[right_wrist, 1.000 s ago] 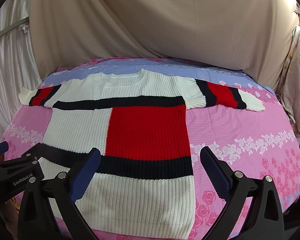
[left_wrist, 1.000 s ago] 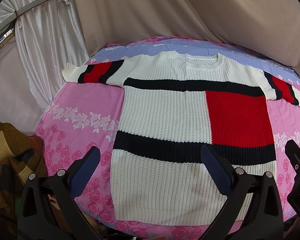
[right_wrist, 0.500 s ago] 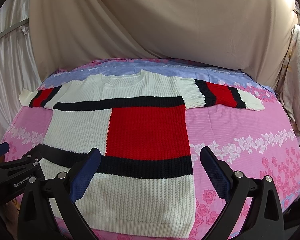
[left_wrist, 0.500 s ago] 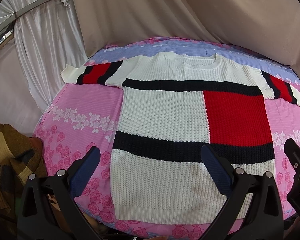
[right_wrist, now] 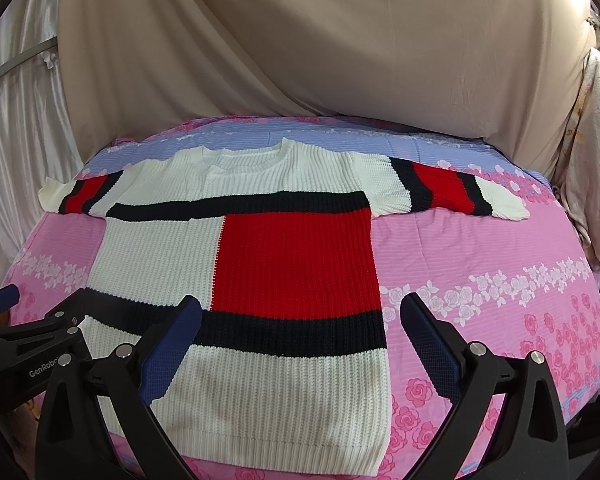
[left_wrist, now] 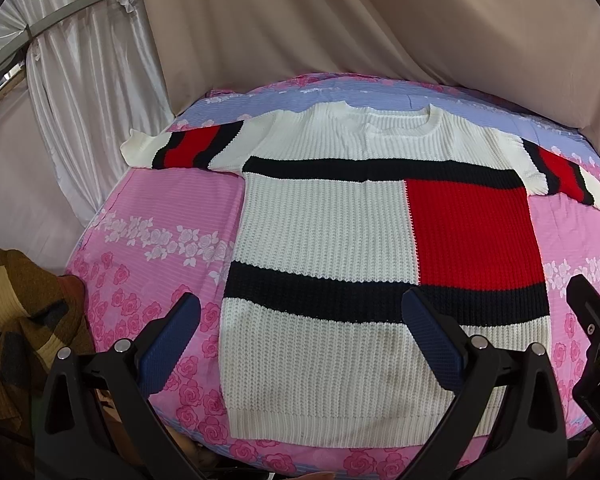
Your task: Fold small clothes
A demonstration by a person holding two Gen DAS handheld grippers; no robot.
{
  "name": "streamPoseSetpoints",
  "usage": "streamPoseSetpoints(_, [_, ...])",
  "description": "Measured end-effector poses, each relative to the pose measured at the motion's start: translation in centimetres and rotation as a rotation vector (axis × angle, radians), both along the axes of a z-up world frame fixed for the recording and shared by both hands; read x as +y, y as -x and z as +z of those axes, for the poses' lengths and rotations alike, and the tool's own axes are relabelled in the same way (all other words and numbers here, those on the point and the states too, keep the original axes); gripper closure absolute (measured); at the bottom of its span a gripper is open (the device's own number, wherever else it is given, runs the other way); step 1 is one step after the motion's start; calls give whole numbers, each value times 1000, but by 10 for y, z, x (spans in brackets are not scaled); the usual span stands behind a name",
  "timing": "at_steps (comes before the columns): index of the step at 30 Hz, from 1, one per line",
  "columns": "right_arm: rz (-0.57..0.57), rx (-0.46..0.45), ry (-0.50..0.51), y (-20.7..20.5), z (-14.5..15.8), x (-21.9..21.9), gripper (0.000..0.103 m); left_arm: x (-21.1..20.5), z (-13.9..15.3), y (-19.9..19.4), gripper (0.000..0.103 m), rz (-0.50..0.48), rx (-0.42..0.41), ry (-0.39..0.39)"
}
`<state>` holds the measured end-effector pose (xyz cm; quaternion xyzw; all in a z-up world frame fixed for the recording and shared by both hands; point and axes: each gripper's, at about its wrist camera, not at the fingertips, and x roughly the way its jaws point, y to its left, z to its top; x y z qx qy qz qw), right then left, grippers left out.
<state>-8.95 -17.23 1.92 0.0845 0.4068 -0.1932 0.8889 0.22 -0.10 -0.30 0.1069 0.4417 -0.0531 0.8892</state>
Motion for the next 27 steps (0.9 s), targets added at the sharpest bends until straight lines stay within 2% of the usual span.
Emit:
streamPoseSetpoints(13, [0, 1, -4, -2, -1, 0, 5, -1, -3, 1, 5, 2, 7, -5])
streamPoseSetpoints(18, [28, -21, -50, -4, -13, -6, 5, 1, -6, -5, 5, -12, 25, 20])
streamPoseSetpoints(21, [6, -67, -151, -1, -23, -37, 5, 4, -7, -13, 5, -34, 42, 77])
streamPoseSetpoints(25, [-182, -134, -264, 21, -44, -114, 7, 3, -18, -24, 5, -82, 77, 132])
streamPoseSetpoints(27, [-299, -176, -300, 37, -55, -165, 7, -8, -24, -30, 5, -97, 90, 126])
